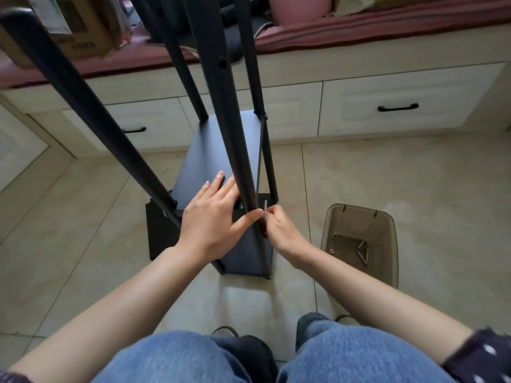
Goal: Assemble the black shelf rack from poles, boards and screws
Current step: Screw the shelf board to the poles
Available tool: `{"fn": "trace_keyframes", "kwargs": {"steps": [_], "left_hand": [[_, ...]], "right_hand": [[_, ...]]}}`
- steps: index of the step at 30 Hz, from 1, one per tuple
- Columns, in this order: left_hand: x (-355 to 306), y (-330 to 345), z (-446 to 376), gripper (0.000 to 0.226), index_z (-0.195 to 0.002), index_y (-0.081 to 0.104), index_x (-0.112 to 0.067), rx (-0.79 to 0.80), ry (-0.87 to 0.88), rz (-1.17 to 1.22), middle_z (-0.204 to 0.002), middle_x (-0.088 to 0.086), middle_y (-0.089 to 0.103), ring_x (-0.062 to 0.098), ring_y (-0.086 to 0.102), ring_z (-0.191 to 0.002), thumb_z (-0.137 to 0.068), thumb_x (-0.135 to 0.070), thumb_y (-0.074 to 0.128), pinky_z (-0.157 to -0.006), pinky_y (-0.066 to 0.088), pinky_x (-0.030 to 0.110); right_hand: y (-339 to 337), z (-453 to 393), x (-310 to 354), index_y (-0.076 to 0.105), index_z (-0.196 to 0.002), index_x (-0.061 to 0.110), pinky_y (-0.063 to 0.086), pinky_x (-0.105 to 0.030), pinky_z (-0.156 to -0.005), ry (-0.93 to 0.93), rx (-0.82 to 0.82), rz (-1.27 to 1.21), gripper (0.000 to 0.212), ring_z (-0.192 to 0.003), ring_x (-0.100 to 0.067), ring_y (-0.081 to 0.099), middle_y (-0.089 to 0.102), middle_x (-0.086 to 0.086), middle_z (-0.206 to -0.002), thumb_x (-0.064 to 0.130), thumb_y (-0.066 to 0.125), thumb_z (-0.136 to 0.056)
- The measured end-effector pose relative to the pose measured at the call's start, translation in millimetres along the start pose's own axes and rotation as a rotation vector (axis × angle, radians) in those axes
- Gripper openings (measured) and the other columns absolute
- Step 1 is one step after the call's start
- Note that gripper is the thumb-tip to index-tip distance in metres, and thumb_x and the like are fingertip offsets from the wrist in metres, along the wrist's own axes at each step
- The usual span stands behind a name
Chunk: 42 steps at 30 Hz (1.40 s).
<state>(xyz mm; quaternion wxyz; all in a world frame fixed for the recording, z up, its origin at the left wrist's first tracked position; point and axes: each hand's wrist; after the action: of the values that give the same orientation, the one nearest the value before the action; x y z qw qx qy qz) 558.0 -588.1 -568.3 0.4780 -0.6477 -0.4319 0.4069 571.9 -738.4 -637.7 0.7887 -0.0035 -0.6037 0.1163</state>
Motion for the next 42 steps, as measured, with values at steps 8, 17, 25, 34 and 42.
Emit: {"fn": "trace_keyframes", "kwargs": {"steps": [8, 17, 25, 34, 42], "left_hand": [[10.0, 1.9, 0.5, 0.081, -0.155, 0.034, -0.029, -0.02, -0.037, 0.062, -0.163, -0.008, 0.027, 0.014, 0.011, -0.154, -0.092, -0.077, 0.019, -0.123, 0.007, 0.033], [46.5, -13.2, 15.5, 0.079, -0.15, 0.041, -0.026, -0.114, -0.241, 0.312, -0.16, -0.008, 0.035, 0.013, 0.022, -0.151, -0.089, -0.074, 0.029, -0.124, 0.02, 0.046], [84.1, -16.2, 44.3, 0.085, -0.151, 0.039, -0.019, -0.189, -0.34, 0.581, -0.156, -0.007, 0.038, 0.0, 0.027, -0.141, -0.083, -0.07, 0.036, -0.119, 0.029, 0.039], [137.6, 3.4, 77.1, 0.067, -0.152, 0.033, -0.024, -0.21, -0.433, 0.842, -0.154, -0.022, 0.025, -0.008, 0.02, -0.143, -0.094, -0.054, 0.046, -0.118, 0.021, 0.025], [166.3, 26.7, 107.6, 0.082, -0.156, 0.02, -0.042, -0.066, -0.643, 1.157, -0.153, -0.017, 0.034, 0.0, 0.031, -0.14, -0.082, -0.057, 0.052, -0.106, 0.028, 0.018]], "right_hand": [[1.9, -15.3, 1.7, 0.043, -0.112, 0.018, 0.054, -0.034, -0.082, 0.019, 0.086, -0.157, 0.023, -0.077, -0.007, 0.073, 0.072, 0.018, -0.072, 0.034, 0.028, -0.105], [28.3, -19.5, 32.5, 0.039, -0.116, 0.015, 0.049, -0.034, -0.086, -0.037, 0.187, -0.142, 0.023, -0.087, -0.016, 0.073, 0.076, -0.009, -0.084, 0.031, 0.026, -0.108], [64.1, -20.4, 38.6, 0.042, -0.114, 0.014, 0.046, -0.036, -0.097, -0.091, 0.283, -0.095, 0.022, -0.093, -0.021, 0.07, 0.073, -0.001, -0.076, 0.03, 0.03, -0.108], [107.8, -29.8, 42.2, 0.046, -0.111, 0.014, 0.045, -0.036, -0.095, -0.093, 0.345, 0.007, 0.023, -0.094, -0.021, 0.068, 0.074, -0.007, -0.088, 0.032, 0.032, -0.107], [133.5, -39.3, 39.4, 0.049, -0.106, 0.009, 0.047, -0.033, -0.089, -0.099, 0.337, 0.153, 0.023, -0.092, -0.021, 0.063, 0.067, -0.013, -0.095, 0.029, 0.036, -0.106]]}}
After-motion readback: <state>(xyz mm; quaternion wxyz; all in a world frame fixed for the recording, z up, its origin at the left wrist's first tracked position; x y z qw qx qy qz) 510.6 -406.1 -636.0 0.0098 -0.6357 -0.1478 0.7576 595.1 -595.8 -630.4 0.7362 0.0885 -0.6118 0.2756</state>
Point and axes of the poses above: each hand's wrist, its own z-axis away from the middle knuckle, its own y-axis out of the palm, x = y × z
